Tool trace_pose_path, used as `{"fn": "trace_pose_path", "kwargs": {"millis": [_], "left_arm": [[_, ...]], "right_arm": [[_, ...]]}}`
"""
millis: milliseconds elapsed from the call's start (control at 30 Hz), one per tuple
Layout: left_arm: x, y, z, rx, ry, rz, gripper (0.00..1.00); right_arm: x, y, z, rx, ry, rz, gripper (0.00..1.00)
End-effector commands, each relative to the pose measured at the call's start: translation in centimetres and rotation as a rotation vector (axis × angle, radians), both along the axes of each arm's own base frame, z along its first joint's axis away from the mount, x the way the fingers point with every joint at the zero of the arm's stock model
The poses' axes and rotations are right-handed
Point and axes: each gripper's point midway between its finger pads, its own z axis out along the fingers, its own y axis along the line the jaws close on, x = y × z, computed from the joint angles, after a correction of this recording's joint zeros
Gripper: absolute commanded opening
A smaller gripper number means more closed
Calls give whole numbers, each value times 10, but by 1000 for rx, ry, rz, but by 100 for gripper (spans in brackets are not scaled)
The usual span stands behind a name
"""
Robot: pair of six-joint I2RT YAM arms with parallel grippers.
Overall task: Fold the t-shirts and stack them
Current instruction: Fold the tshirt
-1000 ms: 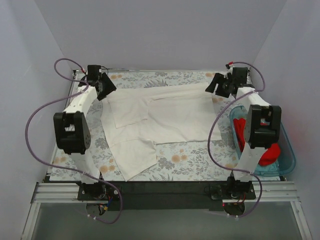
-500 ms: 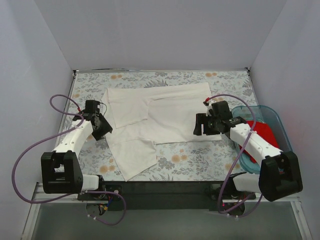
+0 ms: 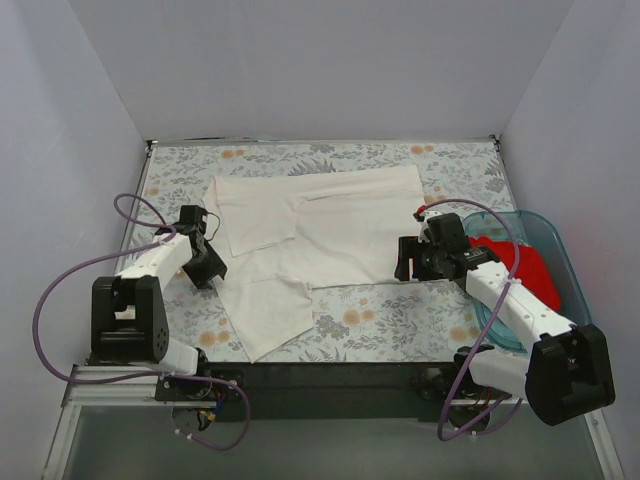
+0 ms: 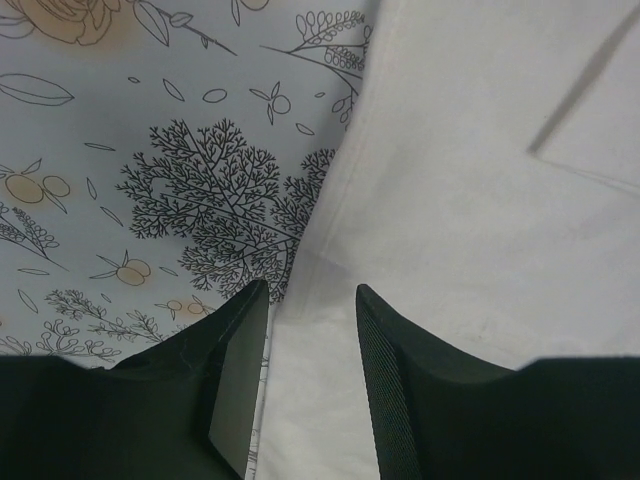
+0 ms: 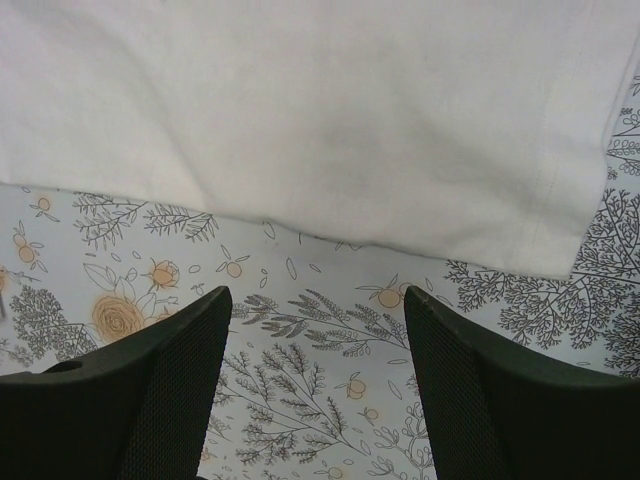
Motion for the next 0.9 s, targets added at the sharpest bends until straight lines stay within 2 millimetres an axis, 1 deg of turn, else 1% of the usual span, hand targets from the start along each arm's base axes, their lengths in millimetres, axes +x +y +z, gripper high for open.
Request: {"fn": "trace_pose_path", "kwargs": {"millis": [0,167,300,367,400,433,467,500,567,633,700,800,867], "left_arm": [[0,2,1,34,22,8,40],[-7,1,-10,43,88,10,41],[-13,-3,-17,41,123,8,41],[-15,-3,-21,43,142,10,37],[-16,-3,-22,41,148,12,35],[-16,-4,-22,37,150,11,31],[-16,-5,-22,37,150,10,21],[-16,-4,-21,38,148,12,13],[-16,-3,-20,41,150,12,1],[-14,-1,-16,53,148,8,0],[-11,5,-11,89,141,-2,0],[-9,15,-3,148,142,-16,0],[-7,17,0,159,131,-21,0]], "right_arm": [[8,-1,8,-3,-39,-8,76],[4,-4,3,-13,-48,-4,76],[3,-6,3,-18,-69,-8,76],[3,-10,3,-30,-77,-19,76],[5,-15,3,-55,-86,-39,76],[5,-17,2,-62,-89,-47,76],[6,-19,3,-67,-92,-59,77],[7,-24,1,-86,-96,-81,77],[8,-27,1,-90,-96,-103,79],[10,-31,2,-98,-98,-127,81],[11,-36,0,-99,-86,-155,82],[12,-44,-5,-106,-57,-200,82],[12,-50,-8,-123,-42,-229,81]]}}
